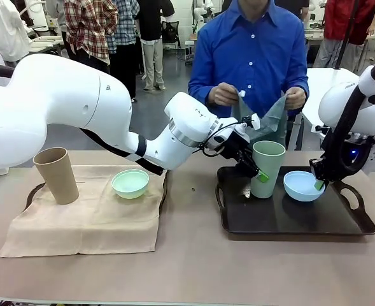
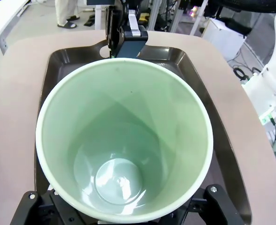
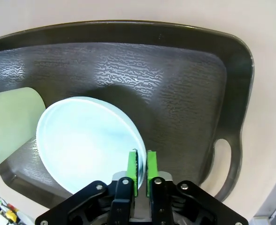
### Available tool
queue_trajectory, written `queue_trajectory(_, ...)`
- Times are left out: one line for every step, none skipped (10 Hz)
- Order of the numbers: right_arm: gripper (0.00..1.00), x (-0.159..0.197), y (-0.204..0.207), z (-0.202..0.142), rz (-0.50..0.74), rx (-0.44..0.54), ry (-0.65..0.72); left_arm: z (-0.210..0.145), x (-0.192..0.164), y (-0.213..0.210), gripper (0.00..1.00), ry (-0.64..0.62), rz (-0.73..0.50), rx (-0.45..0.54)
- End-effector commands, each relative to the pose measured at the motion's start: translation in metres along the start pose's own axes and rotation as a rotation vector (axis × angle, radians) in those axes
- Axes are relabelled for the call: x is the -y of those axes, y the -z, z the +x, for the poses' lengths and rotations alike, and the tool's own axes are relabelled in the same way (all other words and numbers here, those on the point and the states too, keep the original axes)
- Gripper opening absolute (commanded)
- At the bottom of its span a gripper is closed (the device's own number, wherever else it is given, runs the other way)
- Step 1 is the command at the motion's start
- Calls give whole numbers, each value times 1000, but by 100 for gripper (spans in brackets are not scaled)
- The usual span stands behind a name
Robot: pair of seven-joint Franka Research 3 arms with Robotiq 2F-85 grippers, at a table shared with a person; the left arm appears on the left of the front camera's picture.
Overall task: Set up a tray with a mat and arrange the tableware.
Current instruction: Pick up the Picnic Bowl and Reusable plastic cup from the Handle tray in front of the human's position and hold them in the air.
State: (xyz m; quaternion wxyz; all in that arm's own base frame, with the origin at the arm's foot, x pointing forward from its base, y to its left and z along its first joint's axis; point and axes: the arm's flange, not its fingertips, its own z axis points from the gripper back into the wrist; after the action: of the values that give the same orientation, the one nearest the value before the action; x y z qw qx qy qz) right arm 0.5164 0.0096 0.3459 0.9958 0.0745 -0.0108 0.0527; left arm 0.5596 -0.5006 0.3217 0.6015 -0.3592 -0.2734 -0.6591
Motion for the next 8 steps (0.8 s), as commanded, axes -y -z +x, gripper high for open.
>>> queue_trajectory(0, 4, 1, 4, -3, 4, -21, 4, -4, -1, 0, -17, -2, 10)
queue_trajectory(0, 5, 0, 4, -3, 2, -25, 3, -3, -2, 27, -20, 0, 16)
queue_trajectory(0, 4, -2, 4, 2, -2, -33, 2, -1, -6, 26, -23, 11, 16)
queue_trajectory(0, 0, -8, 3, -8, -27, -42, 1, 4, -11, 0, -22, 34, -6)
queue_trajectory(0, -6, -26, -3, 6, -20, -66, 5, 15, -19, 0, -34, 23, -7)
queue_trajectory(0, -10, -51, -13, 4, 9, -87, 11, 30, -33, 0, -32, 26, -9)
queue_trajectory(0, -12, -78, -25, -10, 30, -94, 21, 47, -48, 0, -47, 38, -4)
queue_trajectory(0, -16, -110, -42, -33, 57, -103, 32, 71, -66, 0, -53, 58, -8)
